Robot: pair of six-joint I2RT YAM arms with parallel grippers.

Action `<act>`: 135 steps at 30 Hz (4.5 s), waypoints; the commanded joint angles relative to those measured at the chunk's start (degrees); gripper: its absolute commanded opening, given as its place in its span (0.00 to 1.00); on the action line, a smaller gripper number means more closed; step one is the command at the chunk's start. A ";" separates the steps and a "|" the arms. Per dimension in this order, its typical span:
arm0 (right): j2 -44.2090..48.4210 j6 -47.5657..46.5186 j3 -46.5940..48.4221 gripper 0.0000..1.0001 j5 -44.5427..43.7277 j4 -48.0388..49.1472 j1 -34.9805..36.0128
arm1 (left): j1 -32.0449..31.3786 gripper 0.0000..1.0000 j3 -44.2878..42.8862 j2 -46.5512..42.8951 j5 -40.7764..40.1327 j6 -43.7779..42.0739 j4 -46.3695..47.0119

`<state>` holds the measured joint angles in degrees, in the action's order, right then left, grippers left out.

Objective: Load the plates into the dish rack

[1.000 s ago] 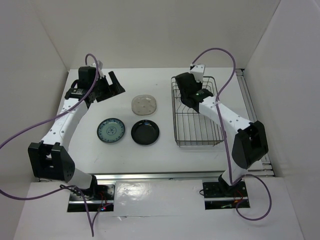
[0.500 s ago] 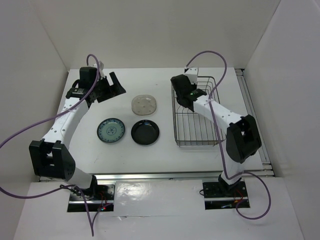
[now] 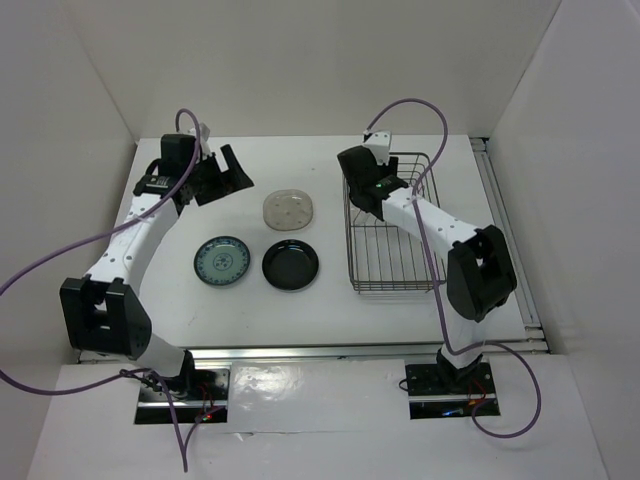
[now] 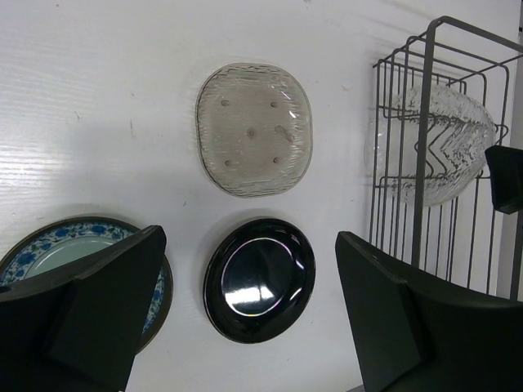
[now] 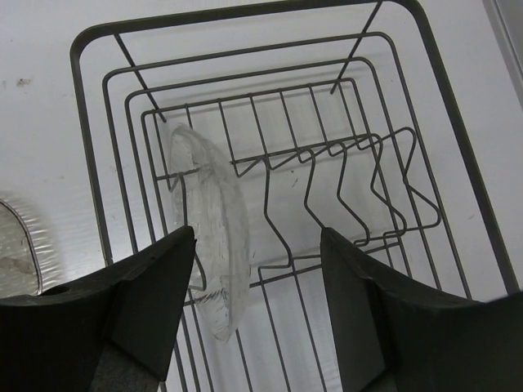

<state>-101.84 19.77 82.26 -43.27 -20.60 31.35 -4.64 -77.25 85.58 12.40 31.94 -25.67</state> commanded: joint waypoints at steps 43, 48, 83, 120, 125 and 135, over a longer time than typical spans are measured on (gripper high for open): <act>22.92 -1.05 -11.07 0.86 4.59 6.36 0.99 | -9.15 0.03 -17.76 39.93 -13.99 -1.62 -2.63; 23.53 -1.05 -11.07 0.86 5.64 6.36 0.47 | -9.15 0.00 -19.51 40.45 -13.99 -1.62 -3.68; 15.10 -5.45 -15.90 0.70 63.74 32.20 -6.04 | -9.15 0.00 2.55 2.31 25.30 -7.42 24.17; 24.24 -7.55 -10.45 0.00 10.30 5.12 -12.37 | -9.15 1.00 -11.69 9.69 -11.08 -2.50 -1.14; 20.11 -7.55 -9.75 0.00 12.85 6.71 -12.37 | -9.15 1.00 -11.17 9.17 -12.22 -2.50 -1.14; 15.01 -8.17 -10.28 0.00 14.09 9.44 -12.37 | -9.15 1.00 -11.16 8.64 -12.23 -3.56 -1.66</act>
<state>-85.82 12.25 71.20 -29.56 -15.68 19.22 -13.80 -87.53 95.59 0.99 28.73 -27.57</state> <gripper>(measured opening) 0.170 0.999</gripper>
